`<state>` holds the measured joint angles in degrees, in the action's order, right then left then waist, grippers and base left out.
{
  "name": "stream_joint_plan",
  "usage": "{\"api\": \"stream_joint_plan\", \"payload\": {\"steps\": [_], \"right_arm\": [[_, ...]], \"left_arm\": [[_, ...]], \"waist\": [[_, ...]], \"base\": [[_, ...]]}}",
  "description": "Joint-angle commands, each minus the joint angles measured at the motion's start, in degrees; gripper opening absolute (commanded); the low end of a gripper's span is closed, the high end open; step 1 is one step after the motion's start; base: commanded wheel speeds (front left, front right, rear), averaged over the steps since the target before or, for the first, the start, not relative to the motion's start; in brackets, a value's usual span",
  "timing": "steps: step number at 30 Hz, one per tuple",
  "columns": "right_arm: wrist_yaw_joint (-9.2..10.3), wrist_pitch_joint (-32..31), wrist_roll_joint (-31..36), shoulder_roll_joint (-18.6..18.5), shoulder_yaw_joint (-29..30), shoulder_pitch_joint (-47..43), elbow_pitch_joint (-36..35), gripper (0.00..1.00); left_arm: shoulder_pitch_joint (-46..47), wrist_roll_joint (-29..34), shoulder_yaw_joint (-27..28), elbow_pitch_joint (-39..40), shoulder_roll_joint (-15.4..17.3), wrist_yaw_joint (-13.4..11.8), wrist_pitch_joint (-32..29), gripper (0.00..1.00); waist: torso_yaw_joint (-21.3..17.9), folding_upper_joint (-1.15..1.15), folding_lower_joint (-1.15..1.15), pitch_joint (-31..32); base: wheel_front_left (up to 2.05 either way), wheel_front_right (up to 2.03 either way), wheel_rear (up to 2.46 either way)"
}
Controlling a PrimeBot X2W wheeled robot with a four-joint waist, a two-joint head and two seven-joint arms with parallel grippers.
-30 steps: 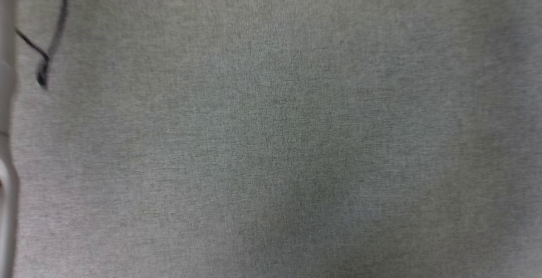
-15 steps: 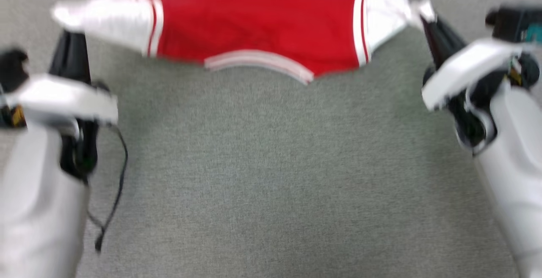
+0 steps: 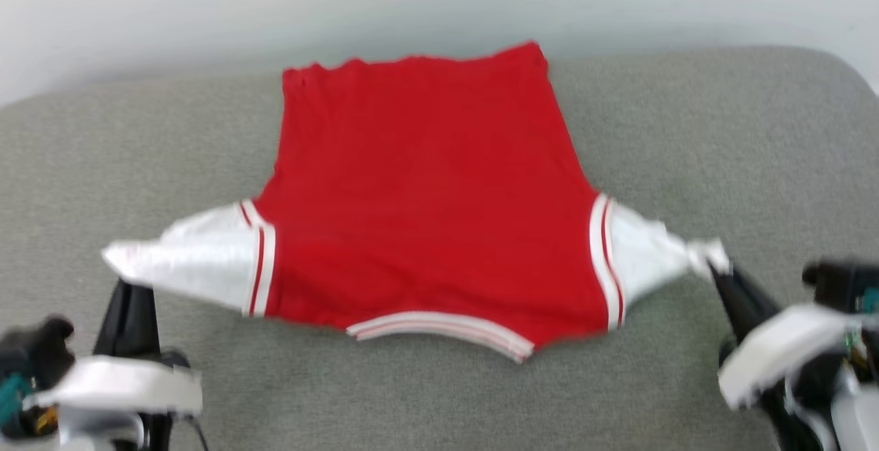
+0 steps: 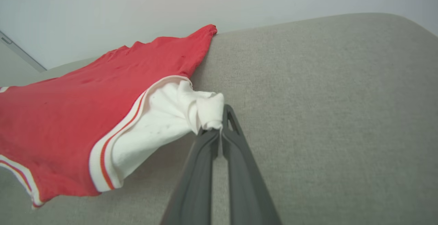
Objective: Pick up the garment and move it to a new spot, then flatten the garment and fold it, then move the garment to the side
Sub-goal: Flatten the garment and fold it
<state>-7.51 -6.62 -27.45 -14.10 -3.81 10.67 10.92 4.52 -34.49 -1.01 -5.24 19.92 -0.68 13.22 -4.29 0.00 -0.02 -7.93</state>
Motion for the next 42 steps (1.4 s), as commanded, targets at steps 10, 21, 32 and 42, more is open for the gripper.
{"api": "stream_joint_plan", "payload": {"steps": [10, 21, 32, 42], "right_arm": [[0.05, -14.1, 8.5, 9.2, 11.0, -25.1, -18.3, 0.0], [0.04, -14.9, 8.8, 9.3, 11.5, -20.7, -18.0, 1.0], [0.04, -12.6, 6.1, 0.4, 14.6, 12.7, -3.3, 1.0], [0.03, -24.1, 7.7, -5.7, 12.4, 41.6, 16.3, 1.0]], "left_arm": [[-15.7, -0.9, -1.5, 8.0, -3.2, -4.7, -3.3, 0.0], [-13.4, 2.2, -5.3, 9.6, -3.6, -5.0, -3.4, 0.0], [-5.2, 7.1, -8.5, 14.2, -2.2, -4.8, -3.5, 0.0], [2.7, 9.4, -12.2, 15.1, -3.5, -2.5, -1.6, 0.0]], "waist": [[3.6, 0.0, 0.02, 4.5], [5.4, 0.0, 0.02, 2.0], [10.3, 0.0, 0.02, -9.3], [17.4, 0.0, 0.02, -20.1]], "base": [[0.0, 0.0, 0.0], [0.0, 0.0, 0.0], [0.0, 0.0, 0.0], [0.0, 0.0, 0.0]]}}
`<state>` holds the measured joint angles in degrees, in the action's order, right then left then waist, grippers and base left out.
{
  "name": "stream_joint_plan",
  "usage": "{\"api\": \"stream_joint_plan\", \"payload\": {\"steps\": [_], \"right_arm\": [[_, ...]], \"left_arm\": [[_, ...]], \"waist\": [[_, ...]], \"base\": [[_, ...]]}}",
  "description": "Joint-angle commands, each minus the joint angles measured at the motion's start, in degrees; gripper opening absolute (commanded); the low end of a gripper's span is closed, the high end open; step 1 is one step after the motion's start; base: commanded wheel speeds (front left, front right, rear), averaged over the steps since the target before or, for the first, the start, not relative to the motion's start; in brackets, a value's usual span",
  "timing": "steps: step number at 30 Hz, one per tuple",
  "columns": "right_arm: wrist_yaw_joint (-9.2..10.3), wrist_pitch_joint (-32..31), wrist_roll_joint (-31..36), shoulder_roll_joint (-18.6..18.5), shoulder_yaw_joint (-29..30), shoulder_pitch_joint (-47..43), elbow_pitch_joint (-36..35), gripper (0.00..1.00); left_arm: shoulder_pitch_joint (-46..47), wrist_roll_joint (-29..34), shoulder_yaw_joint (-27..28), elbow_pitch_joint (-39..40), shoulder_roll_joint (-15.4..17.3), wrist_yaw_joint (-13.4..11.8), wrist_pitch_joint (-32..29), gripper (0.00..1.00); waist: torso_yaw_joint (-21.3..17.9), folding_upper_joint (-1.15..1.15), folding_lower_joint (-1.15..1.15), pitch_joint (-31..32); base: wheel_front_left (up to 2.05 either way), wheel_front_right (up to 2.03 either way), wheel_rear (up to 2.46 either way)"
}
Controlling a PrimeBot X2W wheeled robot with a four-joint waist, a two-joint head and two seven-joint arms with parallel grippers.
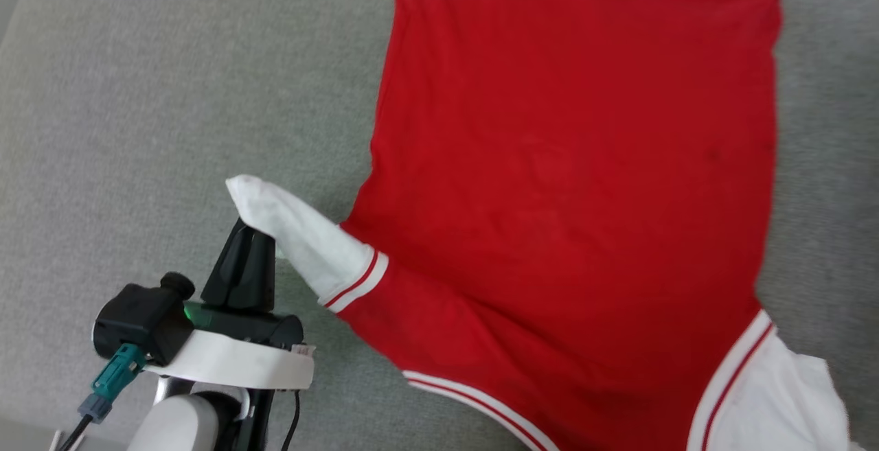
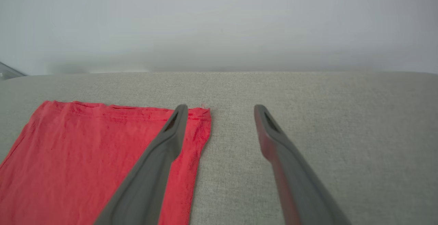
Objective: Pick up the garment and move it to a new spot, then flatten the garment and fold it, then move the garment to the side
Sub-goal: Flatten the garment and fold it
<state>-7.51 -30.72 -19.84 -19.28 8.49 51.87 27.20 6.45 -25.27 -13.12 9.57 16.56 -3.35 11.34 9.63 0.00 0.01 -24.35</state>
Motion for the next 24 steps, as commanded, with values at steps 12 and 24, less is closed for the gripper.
{"api": "stream_joint_plan", "payload": {"steps": [12, 24], "right_arm": [[0.04, -19.9, 3.5, 1.7, 1.0, 7.3, 15.8, 1.0], [0.04, -21.9, 9.3, 1.1, 2.1, 8.9, 13.9, 0.0]], "left_arm": [[5.7, 1.2, -2.2, -1.7, -1.9, 1.7, 2.2, 0.0], [5.6, 0.6, -2.1, -5.7, -2.0, 2.3, 2.9, 0.0]], "waist": [[6.7, 0.0, -0.01, -8.9], [6.1, 0.0, -0.01, -4.8]], "base": [[0.0, 0.0, 0.0], [0.0, 0.0, 0.0]]}}
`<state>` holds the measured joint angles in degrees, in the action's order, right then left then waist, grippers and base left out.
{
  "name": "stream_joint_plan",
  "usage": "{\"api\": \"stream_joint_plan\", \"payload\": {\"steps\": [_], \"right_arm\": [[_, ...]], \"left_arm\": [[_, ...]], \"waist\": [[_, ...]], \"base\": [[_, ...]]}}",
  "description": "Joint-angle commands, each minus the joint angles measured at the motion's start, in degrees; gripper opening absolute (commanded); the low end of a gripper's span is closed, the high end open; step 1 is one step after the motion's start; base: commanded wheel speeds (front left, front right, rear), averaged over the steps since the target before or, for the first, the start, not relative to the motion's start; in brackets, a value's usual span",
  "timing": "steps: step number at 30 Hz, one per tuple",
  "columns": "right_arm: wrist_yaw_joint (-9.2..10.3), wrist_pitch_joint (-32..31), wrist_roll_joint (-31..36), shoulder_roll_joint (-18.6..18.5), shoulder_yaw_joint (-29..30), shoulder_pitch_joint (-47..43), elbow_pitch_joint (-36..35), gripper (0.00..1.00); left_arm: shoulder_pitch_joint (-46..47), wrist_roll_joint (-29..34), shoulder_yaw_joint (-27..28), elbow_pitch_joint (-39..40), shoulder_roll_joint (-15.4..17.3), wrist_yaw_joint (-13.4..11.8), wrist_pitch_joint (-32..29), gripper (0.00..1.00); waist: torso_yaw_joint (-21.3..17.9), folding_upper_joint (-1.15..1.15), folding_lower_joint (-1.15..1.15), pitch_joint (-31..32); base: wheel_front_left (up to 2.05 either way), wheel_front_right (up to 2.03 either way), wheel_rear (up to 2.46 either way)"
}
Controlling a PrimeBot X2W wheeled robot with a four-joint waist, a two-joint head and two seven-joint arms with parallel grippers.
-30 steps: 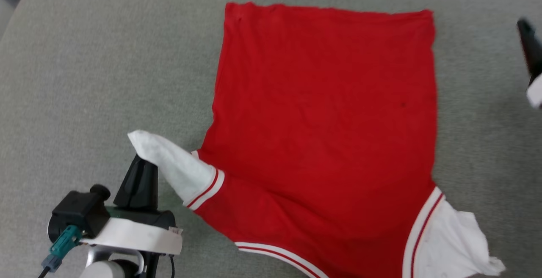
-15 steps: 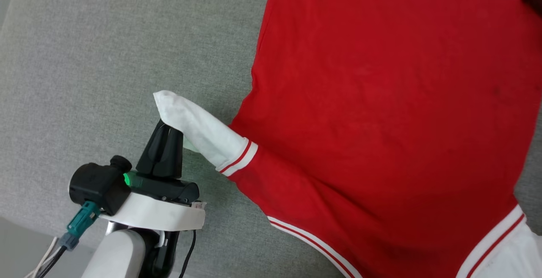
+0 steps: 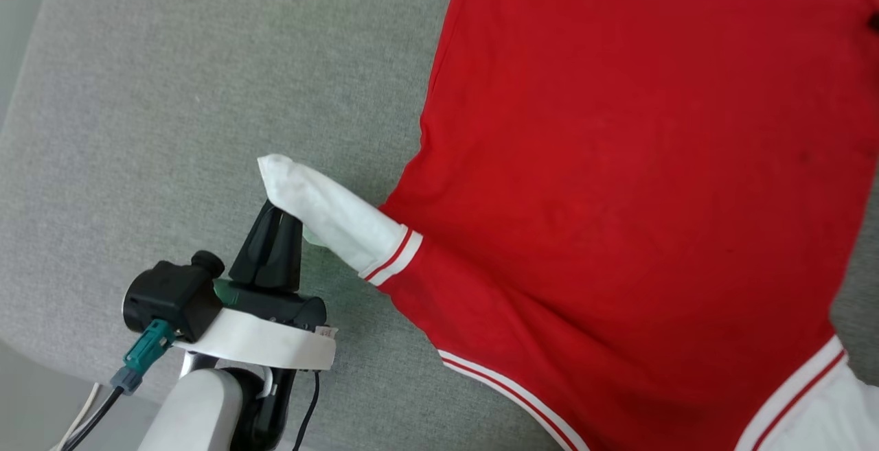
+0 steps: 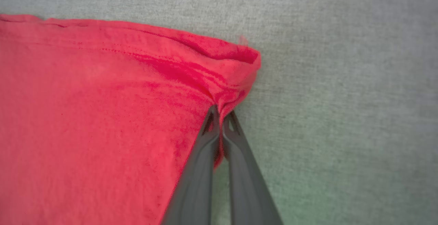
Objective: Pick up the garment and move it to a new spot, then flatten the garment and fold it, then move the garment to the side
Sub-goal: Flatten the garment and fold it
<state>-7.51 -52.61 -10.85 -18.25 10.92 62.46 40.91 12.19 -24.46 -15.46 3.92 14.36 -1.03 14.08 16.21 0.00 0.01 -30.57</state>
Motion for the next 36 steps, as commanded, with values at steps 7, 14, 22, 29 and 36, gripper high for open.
{"api": "stream_joint_plan", "payload": {"steps": [7, 14, 22, 29, 36], "right_arm": [[0.06, 5.3, -2.1, -4.4, -9.9, -6.9, -7.4, 0.0], [0.06, 4.5, -8.4, -10.0, -16.9, -21.9, -19.7, 0.0], [0.05, -1.1, -13.3, -11.9, -15.1, -46.2, -36.0, 0.0], [0.05, -2.6, -15.0, -4.9, -9.4, -66.7, -39.9, 0.0], [0.04, 2.5, -16.2, 0.0, -8.7, -70.2, -38.0, 1.0]], "left_arm": [[-3.6, -1.2, 1.5, -2.9, 1.4, -0.8, -0.3, 0.0], [-8.6, -2.8, 3.6, -4.5, 3.6, -2.4, -2.5, 0.0], [-15.0, -4.7, 6.4, -3.9, 6.3, -4.2, -5.3, 0.0], [-17.4, -5.8, 7.3, -3.4, 7.3, -5.1, -6.7, 0.0], [-17.4, -6.0, 7.0, -2.8, 7.4, -5.3, -7.5, 0.0]], "waist": [[-4.4, 0.0, -0.01, 10.2], [-9.9, 0.0, -0.01, 18.4], [-16.5, 0.0, -0.01, 23.3], [-18.9, 0.0, -0.01, 25.0], [-19.9, 0.0, -0.01, 24.7]], "base": [[0.0, 0.0, 0.0], [0.0, 0.0, 0.0], [0.0, 0.0, 0.0], [0.0, 0.0, 0.0], [0.0, 0.0, 0.0]]}}
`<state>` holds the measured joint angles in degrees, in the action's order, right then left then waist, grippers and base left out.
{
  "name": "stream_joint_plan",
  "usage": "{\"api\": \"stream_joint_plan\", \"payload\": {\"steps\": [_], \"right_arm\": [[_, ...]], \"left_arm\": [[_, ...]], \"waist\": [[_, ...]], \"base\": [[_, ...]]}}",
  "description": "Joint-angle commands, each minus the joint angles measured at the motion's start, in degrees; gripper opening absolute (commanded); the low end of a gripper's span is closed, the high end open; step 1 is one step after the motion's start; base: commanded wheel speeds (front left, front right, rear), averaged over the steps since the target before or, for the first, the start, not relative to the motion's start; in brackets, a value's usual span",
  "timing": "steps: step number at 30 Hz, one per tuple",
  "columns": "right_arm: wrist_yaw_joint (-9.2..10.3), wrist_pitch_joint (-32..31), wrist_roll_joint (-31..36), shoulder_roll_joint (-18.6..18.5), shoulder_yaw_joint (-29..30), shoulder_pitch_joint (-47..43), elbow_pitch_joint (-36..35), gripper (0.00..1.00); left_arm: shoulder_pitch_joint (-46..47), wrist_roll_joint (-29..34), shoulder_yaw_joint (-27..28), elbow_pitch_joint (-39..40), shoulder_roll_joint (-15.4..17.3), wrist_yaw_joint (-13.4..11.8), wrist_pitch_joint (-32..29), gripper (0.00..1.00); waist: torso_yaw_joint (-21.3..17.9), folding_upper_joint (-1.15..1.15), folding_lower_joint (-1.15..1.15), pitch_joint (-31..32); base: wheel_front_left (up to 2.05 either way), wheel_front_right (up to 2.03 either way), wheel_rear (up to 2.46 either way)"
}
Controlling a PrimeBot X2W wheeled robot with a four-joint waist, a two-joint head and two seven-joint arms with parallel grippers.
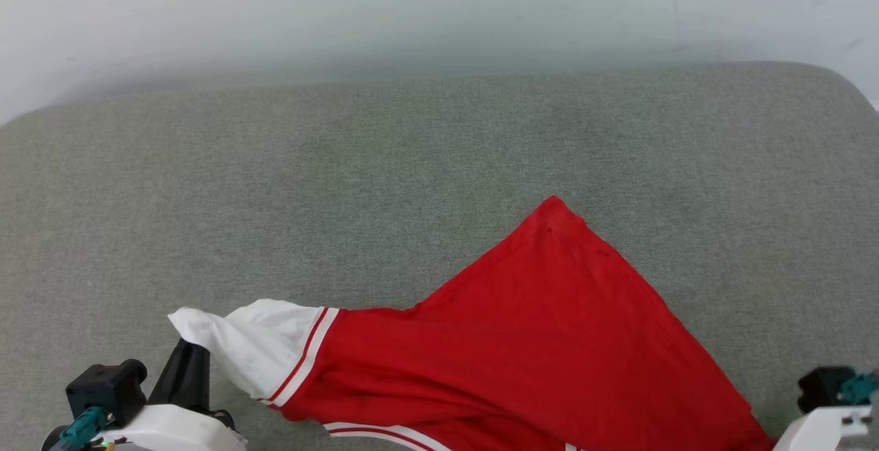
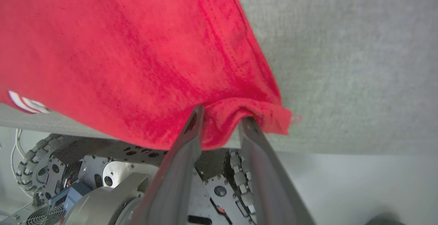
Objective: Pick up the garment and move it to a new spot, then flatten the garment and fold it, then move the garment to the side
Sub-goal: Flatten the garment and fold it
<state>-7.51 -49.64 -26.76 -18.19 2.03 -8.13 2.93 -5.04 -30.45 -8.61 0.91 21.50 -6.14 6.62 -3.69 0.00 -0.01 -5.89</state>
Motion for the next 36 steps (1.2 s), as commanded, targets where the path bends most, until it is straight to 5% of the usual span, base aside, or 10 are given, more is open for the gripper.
{"api": "stream_joint_plan", "payload": {"steps": [1, 9, 13, 16, 27, 36], "right_arm": [[0.04, 2.2, 0.1, 0.0, 0.3, 1.3, -0.5, 1.0], [0.04, 32.3, 1.6, 1.0, 2.2, 12.1, -0.4, 1.0], [0.03, 37.7, 0.2, 1.8, 1.0, 19.4, 4.5, 1.0], [0.03, 34.2, -1.2, 1.0, -1.7, 24.8, 8.0, 1.0], [0.04, 0.6, -3.1, -2.7, -9.7, 42.1, 10.5, 1.0], [0.03, -5.0, -2.4, -1.2, -16.7, 43.9, 16.7, 1.0]], "left_arm": [[-0.2, -0.1, 0.1, 0.4, 0.3, -0.3, -0.1, 0.0], [2.3, 0.6, -0.8, 1.9, 0.6, -0.2, -1.2, 0.0], [4.4, 0.8, -1.7, 2.2, -0.1, 0.0, -1.0, 0.0], [6.4, 1.2, -2.7, 2.4, -0.6, 0.4, -0.8, 0.0], [14.8, 2.5, -5.9, 2.7, -2.3, 2.7, 0.8, 0.0], [18.8, 2.8, -7.7, 0.8, -4.0, 4.1, 3.1, 0.0]], "waist": [[-0.2, 0.0, 0.01, -0.2], [0.9, 0.0, 0.01, -2.2], [2.2, 0.0, 0.01, -3.9], [3.7, 0.0, 0.01, -5.7], [8.9, 0.0, 0.01, -14.8], [11.2, 0.0, 0.01, -18.9]], "base": [[0.0, 0.0, 0.0], [0.0, 0.0, 0.0], [0.0, 0.0, 0.0], [0.0, 0.0, 0.0], [0.0, 0.0, 0.0], [0.0, 0.0, 0.0]]}}
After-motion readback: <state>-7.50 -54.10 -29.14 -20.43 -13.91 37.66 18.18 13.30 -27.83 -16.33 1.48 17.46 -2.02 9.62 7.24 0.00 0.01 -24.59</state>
